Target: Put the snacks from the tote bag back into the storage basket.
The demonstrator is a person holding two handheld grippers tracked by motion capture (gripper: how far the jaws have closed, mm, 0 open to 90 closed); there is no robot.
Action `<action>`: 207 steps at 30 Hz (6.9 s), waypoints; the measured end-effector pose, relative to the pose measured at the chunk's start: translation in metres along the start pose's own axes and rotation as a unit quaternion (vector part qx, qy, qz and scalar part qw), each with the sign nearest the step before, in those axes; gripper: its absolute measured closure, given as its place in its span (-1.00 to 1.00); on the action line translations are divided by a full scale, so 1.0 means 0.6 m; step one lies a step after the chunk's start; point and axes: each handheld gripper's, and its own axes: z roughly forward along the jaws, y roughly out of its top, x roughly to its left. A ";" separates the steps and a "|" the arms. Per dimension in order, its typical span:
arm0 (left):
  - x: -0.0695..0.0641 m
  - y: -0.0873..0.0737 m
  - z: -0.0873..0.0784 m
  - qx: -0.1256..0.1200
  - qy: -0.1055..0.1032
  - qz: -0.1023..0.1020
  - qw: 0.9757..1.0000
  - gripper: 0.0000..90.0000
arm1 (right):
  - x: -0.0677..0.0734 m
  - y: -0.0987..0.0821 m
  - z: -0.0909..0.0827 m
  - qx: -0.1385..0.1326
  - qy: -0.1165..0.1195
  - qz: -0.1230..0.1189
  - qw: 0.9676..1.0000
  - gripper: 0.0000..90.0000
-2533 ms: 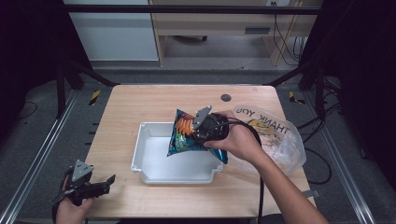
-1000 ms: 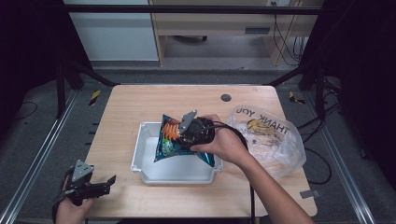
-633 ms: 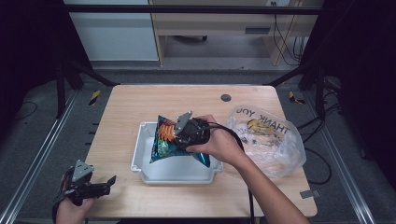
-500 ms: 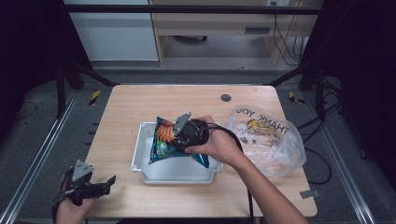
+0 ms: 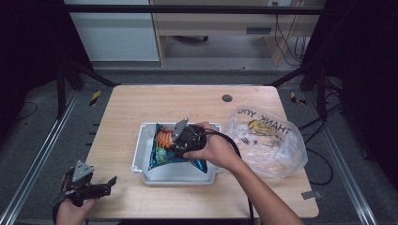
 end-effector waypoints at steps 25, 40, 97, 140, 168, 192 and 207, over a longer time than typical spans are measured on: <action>0.001 0.000 0.000 0.000 -0.004 -0.010 1.000 -0.95 | 0.006 -0.003 0.027 0.013 0.007 0.005 1.000 -0.08; 0.003 0.000 -0.001 0.001 -0.003 -0.009 1.000 -0.95 | 0.000 -0.009 0.037 0.025 0.010 0.006 1.000 -0.08; 0.002 -0.001 0.001 0.005 -0.003 -0.013 1.000 -0.95 | -0.003 -0.032 0.058 0.030 0.014 0.030 0.999 -0.41; 0.002 -0.003 0.000 0.004 -0.006 -0.019 1.000 -0.95 | -0.007 -0.044 -0.035 -0.054 -0.042 0.094 0.993 -0.86; -0.002 0.001 0.002 0.001 -0.011 -0.022 1.000 -0.95 | 0.000 -0.087 -0.155 -0.107 -0.126 0.159 0.973 -0.86; 0.009 0.003 -0.012 -0.024 0.019 -0.051 0.998 -0.96 | 0.011 -0.177 -0.236 -0.137 -0.193 0.225 0.945 -0.85; 0.010 0.002 -0.013 -0.025 0.020 -0.055 0.998 -0.95 | 0.043 -0.226 -0.250 -0.138 -0.221 0.254 0.932 -0.85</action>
